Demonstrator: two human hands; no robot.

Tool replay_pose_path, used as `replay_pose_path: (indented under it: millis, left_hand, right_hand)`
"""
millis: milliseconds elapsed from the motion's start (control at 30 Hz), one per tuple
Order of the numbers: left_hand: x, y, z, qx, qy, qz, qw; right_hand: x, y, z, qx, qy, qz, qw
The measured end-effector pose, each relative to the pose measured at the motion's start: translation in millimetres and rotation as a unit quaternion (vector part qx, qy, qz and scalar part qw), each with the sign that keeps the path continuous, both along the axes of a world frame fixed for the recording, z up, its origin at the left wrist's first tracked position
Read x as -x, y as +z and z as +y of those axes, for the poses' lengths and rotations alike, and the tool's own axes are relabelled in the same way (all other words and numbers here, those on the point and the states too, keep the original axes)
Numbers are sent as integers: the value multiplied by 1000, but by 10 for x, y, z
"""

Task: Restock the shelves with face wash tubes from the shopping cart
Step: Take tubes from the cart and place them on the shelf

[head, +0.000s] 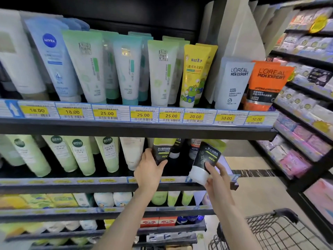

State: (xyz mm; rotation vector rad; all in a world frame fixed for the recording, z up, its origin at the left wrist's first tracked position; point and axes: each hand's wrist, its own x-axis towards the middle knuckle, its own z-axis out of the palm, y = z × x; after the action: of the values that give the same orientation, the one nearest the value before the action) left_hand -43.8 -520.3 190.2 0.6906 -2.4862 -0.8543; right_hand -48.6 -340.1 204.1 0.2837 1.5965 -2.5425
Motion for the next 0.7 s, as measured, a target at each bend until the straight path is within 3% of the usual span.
replay_pose_path:
  millis: [333,700]
  left_hand:
    - [-40,-38,-96,67,-6,-65,996]
    - [49,-46,-120,80,-18,-84,993]
  right_hand:
    - [13,-89,-155,1,14,-5,1000]
    - [21,-40,-199,-16,5,9,1000]
